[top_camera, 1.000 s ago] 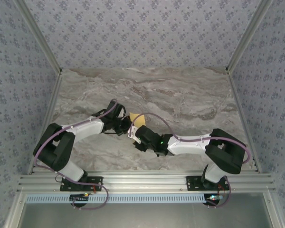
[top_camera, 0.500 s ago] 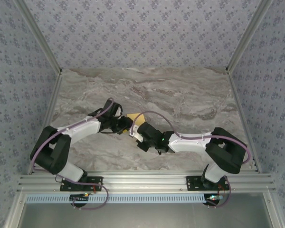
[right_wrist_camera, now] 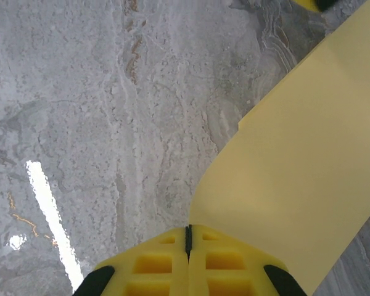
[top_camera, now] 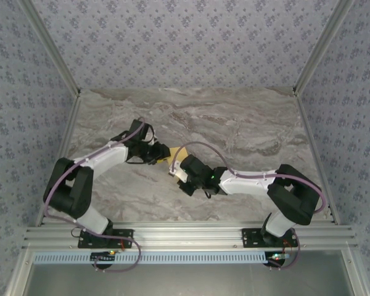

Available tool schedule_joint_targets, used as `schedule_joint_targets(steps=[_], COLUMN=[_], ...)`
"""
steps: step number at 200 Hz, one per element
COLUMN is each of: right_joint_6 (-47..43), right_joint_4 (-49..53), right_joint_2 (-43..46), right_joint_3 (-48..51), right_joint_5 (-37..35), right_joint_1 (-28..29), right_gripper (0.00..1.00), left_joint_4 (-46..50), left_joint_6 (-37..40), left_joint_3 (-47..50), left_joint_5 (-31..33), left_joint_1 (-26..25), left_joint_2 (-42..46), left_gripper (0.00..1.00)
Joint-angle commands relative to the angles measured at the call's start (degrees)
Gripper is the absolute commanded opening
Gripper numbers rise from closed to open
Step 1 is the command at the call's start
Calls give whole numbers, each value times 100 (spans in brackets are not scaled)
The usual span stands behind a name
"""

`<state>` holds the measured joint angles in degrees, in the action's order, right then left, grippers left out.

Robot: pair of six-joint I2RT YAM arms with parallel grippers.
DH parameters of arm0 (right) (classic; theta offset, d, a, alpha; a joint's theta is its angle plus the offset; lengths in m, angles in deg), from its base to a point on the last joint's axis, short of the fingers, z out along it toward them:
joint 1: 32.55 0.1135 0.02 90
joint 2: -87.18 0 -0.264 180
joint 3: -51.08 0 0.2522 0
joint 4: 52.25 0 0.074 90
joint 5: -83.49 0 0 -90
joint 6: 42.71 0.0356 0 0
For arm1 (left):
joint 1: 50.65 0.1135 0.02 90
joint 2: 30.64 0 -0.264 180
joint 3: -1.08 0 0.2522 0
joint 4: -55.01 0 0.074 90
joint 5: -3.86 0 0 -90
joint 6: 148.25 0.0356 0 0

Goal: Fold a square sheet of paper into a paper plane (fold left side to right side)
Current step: Third fold the triangle at the center of the table.

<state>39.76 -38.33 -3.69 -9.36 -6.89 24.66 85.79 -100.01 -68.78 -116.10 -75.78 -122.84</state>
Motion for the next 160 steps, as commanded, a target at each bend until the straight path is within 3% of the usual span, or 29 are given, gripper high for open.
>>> schedule_joint_targets(steps=[1, 112, 160], right_joint_6=[25, 49, 229], right_joint_4=[205, 405, 501], right_joint_2=[-124, -294, -346], right_joint_3=[-233, -419, -523], right_joint_5=[109, 240, 821], right_joint_1=[-44, -101, -404], right_gripper=[0, 0, 0], left_joint_4=[196, 696, 795], left_joint_6=[484, 1182, 1297], left_joint_3=[-548, -1953, -2050], left_joint_5=[-265, -432, -362], left_joint_1=[-62, -268, -301], left_joint_2=[-397, -2177, -2507], left_gripper=[28, 25, 24])
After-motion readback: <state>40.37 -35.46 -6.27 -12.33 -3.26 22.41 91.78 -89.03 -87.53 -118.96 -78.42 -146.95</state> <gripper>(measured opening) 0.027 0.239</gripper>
